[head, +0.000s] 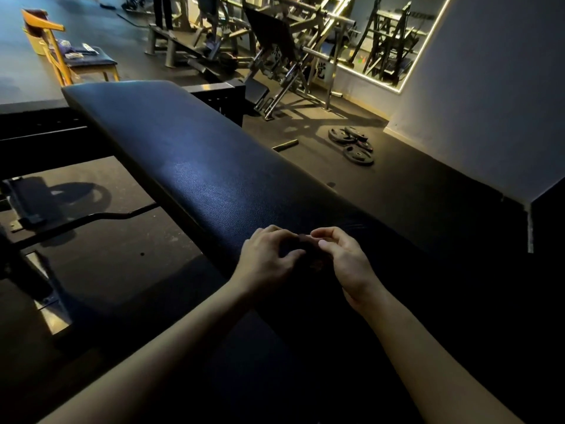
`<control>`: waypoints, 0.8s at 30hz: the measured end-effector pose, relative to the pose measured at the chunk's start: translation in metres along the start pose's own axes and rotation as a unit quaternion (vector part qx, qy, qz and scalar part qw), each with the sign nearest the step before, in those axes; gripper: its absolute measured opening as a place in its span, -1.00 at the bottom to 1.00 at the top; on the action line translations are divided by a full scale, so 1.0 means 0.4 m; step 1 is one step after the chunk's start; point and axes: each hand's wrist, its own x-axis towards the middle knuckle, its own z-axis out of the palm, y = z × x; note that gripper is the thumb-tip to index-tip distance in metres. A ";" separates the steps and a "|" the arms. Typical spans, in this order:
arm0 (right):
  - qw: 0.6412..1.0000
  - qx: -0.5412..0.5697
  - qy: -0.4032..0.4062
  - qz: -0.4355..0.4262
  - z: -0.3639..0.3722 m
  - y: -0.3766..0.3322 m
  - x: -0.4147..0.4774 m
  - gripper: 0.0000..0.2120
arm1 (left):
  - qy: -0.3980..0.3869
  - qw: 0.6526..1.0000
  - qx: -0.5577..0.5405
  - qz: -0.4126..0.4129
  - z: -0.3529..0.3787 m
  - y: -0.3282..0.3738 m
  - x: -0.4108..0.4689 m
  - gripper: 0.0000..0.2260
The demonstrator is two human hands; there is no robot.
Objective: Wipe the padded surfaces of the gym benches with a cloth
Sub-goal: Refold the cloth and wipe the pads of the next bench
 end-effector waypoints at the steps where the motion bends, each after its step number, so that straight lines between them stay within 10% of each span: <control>1: 1.000 -0.013 -0.013 -0.004 -0.008 0.001 0.003 -0.76 | -0.002 1.000 -0.017 -0.019 0.003 0.002 0.008 -0.83; 5: 0.980 -0.174 -0.078 -0.062 -0.030 0.016 0.014 -0.70 | -0.019 0.990 -0.084 -0.116 -0.052 -0.008 -0.002 -0.70; 9: 0.896 -0.399 -0.032 -0.193 0.009 0.049 0.005 -0.60 | -0.042 0.983 0.109 -0.139 -0.121 -0.041 -0.041 -0.77; 13: 0.867 -0.421 0.016 -0.267 0.025 0.060 -0.020 -0.74 | 0.081 0.964 0.220 0.122 -0.106 -0.058 -0.106 -0.75; 16: 0.886 -0.400 0.045 -0.230 -0.034 0.072 -0.028 -0.76 | -0.028 0.929 0.209 0.305 -0.046 -0.078 -0.109 -0.61; 24: 0.904 -0.405 0.098 -0.092 -0.219 0.134 -0.077 -0.68 | -0.172 0.903 0.223 0.325 0.030 -0.085 0.027 -0.50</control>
